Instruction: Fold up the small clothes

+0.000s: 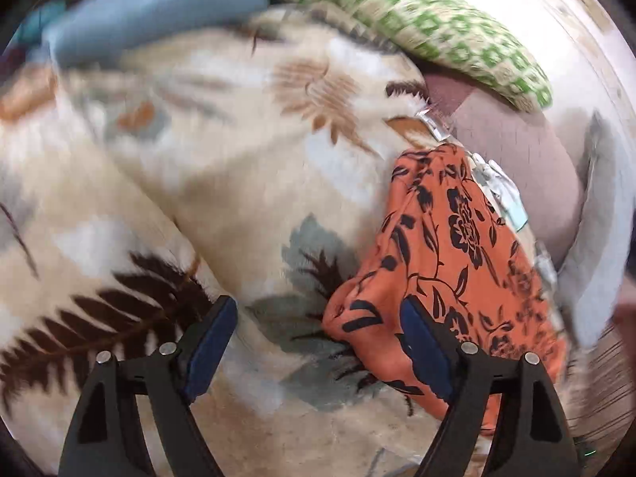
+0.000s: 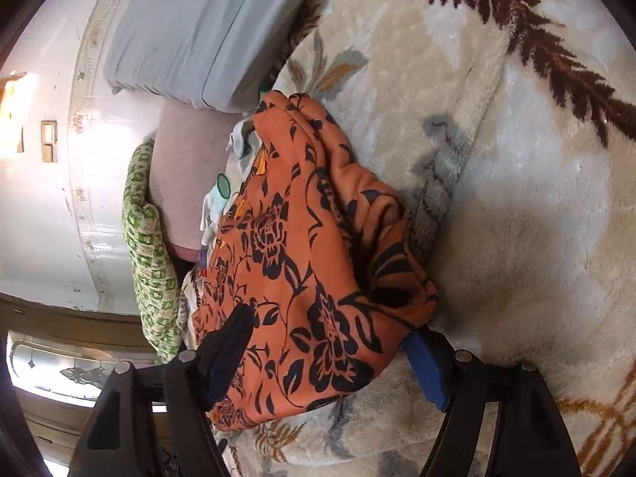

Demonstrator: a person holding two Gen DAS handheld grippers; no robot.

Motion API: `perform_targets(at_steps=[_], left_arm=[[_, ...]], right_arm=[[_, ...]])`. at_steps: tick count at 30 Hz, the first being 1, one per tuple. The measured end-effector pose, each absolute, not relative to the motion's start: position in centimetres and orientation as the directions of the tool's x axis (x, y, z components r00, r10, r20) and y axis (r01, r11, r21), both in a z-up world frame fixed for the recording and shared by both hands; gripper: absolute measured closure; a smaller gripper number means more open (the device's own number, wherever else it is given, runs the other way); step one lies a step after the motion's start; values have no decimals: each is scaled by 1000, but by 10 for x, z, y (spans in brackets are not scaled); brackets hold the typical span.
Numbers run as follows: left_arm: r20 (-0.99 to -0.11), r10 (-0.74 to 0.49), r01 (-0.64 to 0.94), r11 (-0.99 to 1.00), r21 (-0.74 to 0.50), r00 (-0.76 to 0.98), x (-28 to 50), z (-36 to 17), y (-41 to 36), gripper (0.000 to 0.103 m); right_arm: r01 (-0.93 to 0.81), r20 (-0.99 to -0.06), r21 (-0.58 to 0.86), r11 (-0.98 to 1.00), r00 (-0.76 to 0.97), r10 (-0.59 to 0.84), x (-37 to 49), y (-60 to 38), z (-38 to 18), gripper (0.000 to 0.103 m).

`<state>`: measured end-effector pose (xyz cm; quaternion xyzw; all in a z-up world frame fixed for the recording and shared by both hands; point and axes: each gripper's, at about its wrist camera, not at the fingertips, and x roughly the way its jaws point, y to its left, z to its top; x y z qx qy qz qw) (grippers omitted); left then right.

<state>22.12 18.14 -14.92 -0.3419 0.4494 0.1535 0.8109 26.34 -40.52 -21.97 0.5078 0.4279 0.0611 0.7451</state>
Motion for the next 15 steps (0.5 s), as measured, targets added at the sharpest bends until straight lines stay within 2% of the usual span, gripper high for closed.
perform_targets(at_steps=[1, 3, 4, 6, 9, 10, 11, 12, 15], left_arm=[[-826, -70, -548, 717, -432, 560, 222, -149, 182, 25], [-810, -119, -533, 696, -481, 575, 226, -151, 185, 42], [-812, -141, -536, 685, -494, 567, 230, -153, 186, 54], [-821, -170, -545, 672, -502, 546, 235, -158, 188, 66], [-804, -171, -512, 691, -510, 569, 231, -150, 177, 67], [-805, -163, -504, 705, -499, 570, 231, -147, 174, 64], [-813, -148, -501, 722, -478, 563, 234, -149, 170, 52], [-826, -140, -515, 722, -463, 545, 237, -155, 171, 33], [-833, -123, -535, 714, -451, 540, 241, -158, 167, 32]], right_arm=[[340, -577, 807, 483, 626, 524, 264, -404, -219, 26], [335, -574, 808, 485, 631, 522, 264, -403, -216, 26], [332, -573, 809, 485, 631, 523, 262, -406, -217, 26], [328, -575, 807, 491, 629, 523, 262, -409, -217, 26], [319, -570, 808, 494, 632, 524, 260, -410, -214, 27], [314, -568, 809, 498, 635, 523, 259, -410, -213, 27], [306, -567, 808, 504, 638, 521, 259, -410, -211, 27], [301, -569, 804, 512, 638, 519, 259, -410, -210, 27], [322, -596, 788, 525, 616, 516, 266, -408, -217, 27]])
